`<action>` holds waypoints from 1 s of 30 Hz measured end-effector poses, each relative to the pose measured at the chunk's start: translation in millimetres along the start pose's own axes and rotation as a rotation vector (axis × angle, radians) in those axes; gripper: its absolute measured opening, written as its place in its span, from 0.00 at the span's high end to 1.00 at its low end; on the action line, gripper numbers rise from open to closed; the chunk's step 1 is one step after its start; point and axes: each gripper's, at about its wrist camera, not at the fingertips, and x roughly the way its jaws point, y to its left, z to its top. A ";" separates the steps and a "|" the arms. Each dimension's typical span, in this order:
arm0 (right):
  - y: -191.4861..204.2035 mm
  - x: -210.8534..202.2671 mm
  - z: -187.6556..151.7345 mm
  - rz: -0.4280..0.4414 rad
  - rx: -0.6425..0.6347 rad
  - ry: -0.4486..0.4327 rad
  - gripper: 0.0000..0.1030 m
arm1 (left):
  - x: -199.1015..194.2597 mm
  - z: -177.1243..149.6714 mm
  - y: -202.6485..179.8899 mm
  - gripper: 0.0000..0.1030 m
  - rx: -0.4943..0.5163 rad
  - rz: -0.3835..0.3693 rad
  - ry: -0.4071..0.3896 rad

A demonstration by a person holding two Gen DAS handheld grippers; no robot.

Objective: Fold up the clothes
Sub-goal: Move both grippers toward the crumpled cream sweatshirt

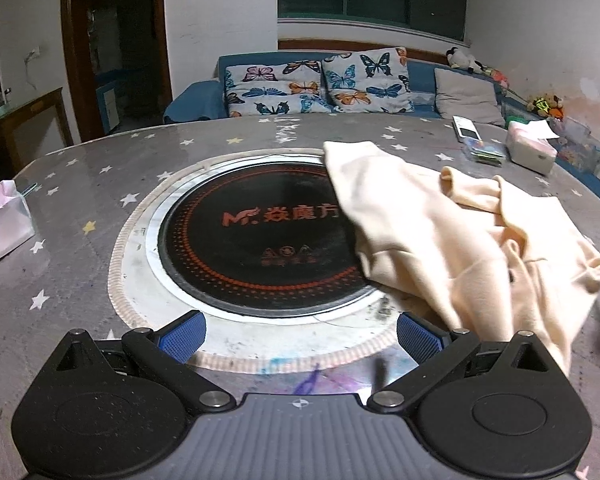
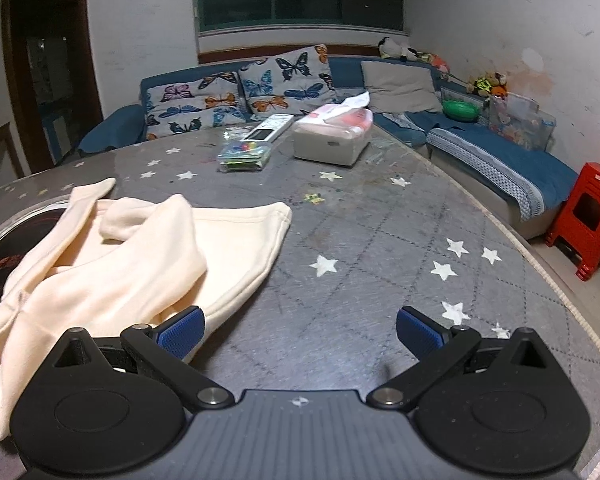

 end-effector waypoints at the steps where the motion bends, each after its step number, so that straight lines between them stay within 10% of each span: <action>1: 0.7 -2.2 -0.7 0.006 -0.003 -0.002 0.00 | -1.4 -0.2 -1.4 0.00 0.000 -0.003 0.001; 30: 19.4 -52.0 -22.9 0.103 -0.028 -0.035 0.00 | -33.3 -5.4 -31.9 0.00 0.022 -0.067 -0.013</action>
